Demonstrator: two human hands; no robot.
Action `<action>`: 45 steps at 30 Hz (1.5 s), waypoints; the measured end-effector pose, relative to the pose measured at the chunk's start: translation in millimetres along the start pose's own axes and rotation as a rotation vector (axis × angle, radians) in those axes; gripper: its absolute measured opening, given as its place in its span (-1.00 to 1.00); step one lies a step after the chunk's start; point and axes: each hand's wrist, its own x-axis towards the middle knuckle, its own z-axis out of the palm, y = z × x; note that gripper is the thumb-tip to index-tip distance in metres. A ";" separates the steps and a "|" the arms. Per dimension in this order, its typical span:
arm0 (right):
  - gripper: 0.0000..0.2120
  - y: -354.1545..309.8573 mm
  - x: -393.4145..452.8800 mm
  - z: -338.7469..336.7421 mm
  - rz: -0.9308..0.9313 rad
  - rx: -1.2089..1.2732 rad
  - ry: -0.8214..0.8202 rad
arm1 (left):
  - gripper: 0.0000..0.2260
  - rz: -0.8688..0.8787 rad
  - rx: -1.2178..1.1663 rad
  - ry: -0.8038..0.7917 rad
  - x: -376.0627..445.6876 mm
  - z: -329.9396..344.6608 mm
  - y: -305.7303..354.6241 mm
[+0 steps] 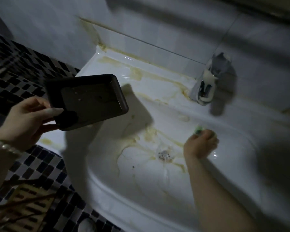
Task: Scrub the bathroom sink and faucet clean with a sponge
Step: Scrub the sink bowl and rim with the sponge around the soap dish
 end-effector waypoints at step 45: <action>-0.79 -28.2 -109.3 -10.4 -0.551 -0.608 -0.984 | -0.61 -0.129 -0.102 -0.189 16.0 63.3 -11.0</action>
